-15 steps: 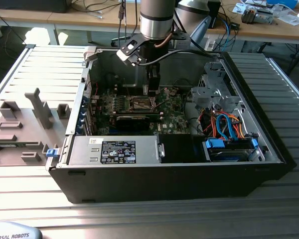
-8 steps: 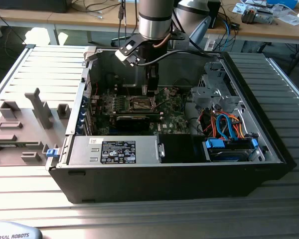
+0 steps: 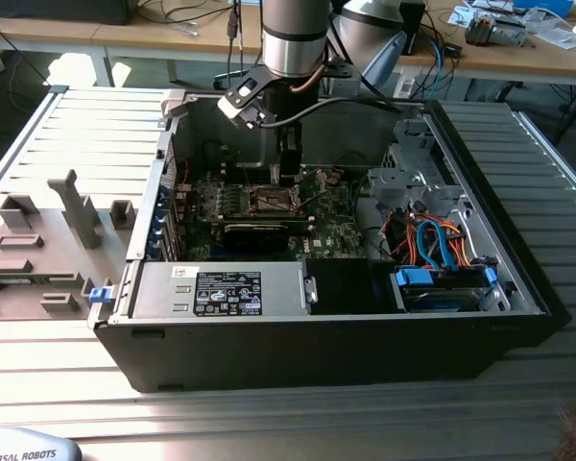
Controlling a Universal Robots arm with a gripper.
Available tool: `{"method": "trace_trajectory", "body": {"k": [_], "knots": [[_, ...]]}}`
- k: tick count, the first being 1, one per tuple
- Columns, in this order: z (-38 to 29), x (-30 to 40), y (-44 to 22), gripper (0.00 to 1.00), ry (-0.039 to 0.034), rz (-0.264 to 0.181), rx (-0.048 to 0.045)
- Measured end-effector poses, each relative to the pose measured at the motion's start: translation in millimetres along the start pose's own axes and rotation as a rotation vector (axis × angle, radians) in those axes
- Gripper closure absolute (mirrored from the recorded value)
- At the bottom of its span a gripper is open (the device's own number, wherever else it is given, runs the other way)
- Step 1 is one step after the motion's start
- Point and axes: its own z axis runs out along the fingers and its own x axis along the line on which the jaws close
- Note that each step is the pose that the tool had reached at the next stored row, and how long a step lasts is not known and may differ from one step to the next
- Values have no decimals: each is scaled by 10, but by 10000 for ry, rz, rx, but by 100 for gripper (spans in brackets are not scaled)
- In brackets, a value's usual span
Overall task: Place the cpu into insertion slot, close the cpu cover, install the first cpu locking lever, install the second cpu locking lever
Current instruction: 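Place the cpu into insertion slot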
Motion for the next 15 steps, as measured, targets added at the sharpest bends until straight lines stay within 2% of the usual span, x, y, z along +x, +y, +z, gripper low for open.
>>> {"method": "trace_trajectory", "body": {"k": [15], "knots": [[6, 0, -26, 46, 0, -1, 0]]}}
